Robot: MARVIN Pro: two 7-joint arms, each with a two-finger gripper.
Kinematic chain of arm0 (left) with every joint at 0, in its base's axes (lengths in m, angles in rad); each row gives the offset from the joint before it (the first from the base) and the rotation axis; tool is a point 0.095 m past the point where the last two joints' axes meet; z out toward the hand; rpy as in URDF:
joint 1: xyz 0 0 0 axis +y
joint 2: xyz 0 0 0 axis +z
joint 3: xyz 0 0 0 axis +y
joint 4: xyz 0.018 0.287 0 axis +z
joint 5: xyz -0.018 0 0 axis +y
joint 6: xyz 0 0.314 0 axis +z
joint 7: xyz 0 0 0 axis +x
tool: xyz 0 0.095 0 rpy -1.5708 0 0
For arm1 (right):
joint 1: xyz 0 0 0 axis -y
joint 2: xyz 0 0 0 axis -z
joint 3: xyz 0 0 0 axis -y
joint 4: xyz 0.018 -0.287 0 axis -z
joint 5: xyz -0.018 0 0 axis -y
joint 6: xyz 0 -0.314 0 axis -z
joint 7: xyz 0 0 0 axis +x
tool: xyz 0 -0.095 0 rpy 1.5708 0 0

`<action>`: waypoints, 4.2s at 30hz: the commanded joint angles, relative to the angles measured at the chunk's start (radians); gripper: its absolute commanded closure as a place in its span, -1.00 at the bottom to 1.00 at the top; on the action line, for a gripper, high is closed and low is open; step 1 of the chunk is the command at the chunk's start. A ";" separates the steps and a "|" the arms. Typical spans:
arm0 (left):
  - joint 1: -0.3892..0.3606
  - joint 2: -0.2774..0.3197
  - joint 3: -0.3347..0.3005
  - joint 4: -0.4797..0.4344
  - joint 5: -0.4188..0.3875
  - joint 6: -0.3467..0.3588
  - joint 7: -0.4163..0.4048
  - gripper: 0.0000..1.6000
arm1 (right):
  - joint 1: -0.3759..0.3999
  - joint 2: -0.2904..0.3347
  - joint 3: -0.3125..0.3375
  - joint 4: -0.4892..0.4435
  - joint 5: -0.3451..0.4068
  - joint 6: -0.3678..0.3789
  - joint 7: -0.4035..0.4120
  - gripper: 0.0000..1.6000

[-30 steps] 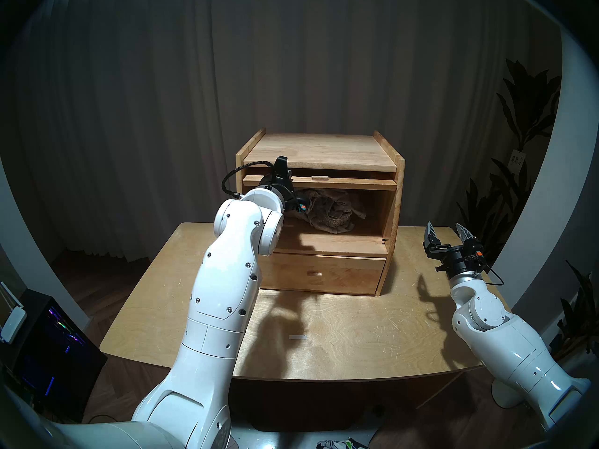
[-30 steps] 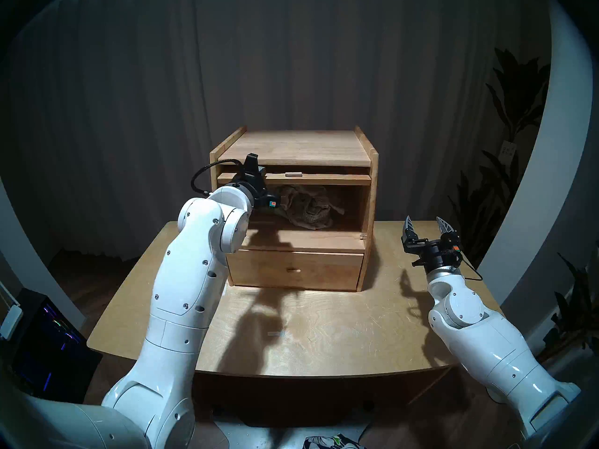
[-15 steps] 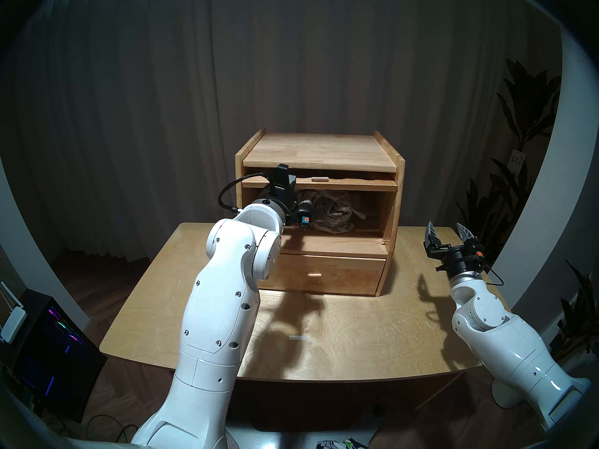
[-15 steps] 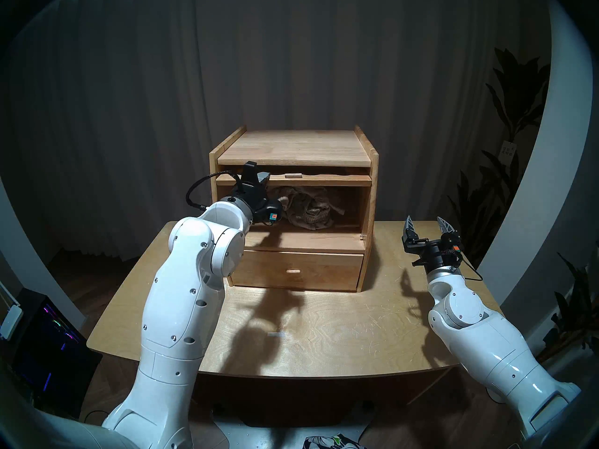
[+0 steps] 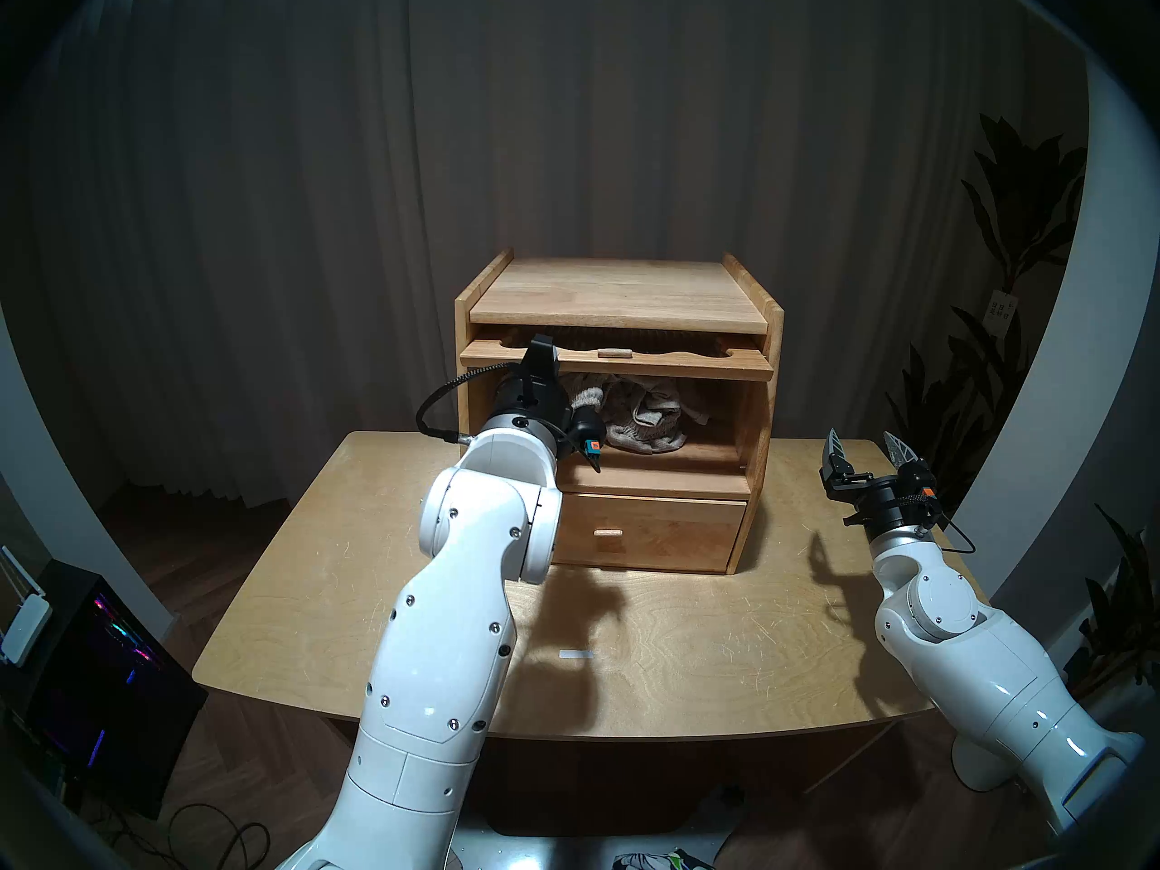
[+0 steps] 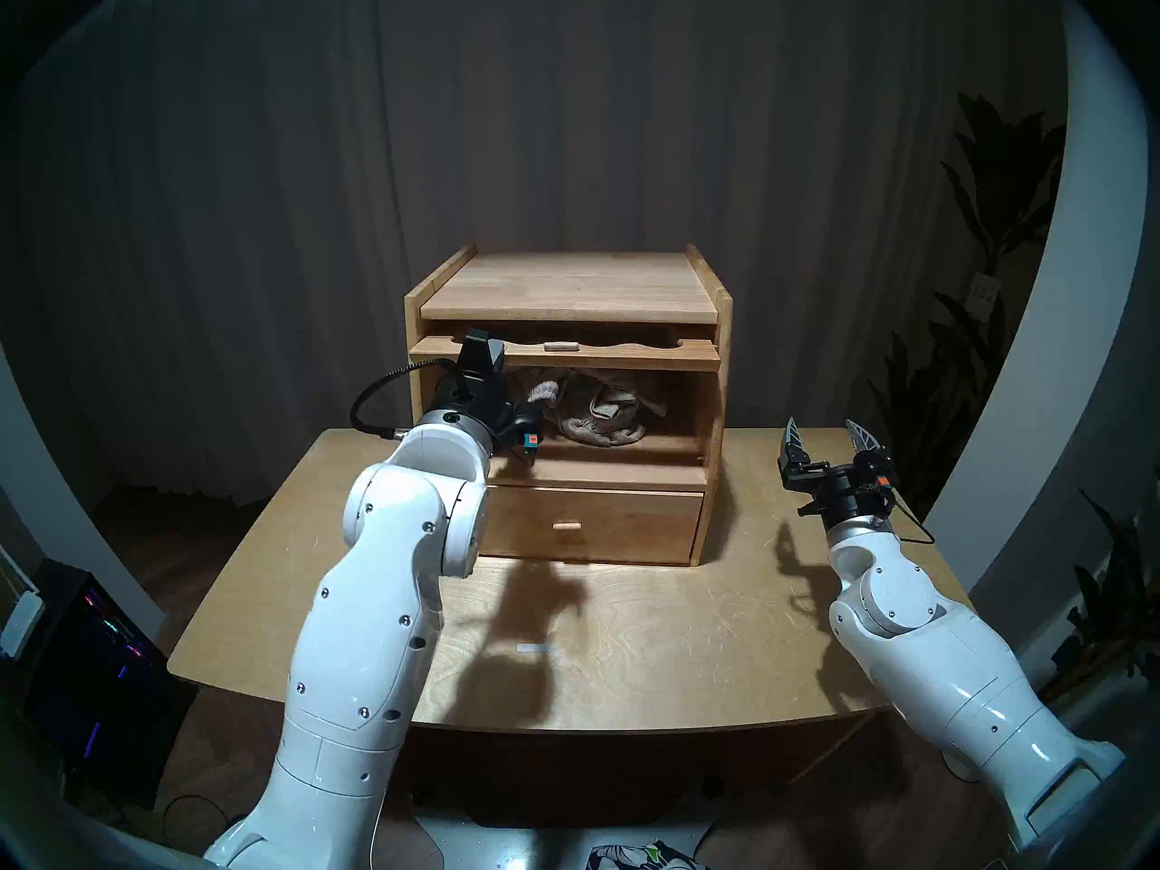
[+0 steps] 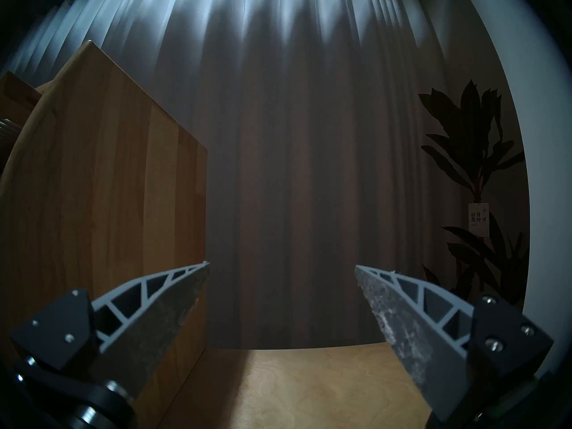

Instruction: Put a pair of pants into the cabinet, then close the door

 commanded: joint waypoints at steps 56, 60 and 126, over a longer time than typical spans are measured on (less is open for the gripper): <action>-0.147 0.007 -0.080 0.000 -0.167 -0.038 -0.145 -1.00 | 0.007 0.000 0.009 -0.016 0.006 -0.012 0.008 -1.00; -0.176 -0.010 -0.073 0.030 -0.201 -0.048 -0.139 -0.74 | 0.007 0.000 0.009 -0.016 0.006 -0.012 0.008 -1.00; 0.197 0.093 0.054 -0.274 -0.065 0.173 0.003 1.00 | 0.006 0.000 0.009 -0.017 0.007 -0.014 0.008 -1.00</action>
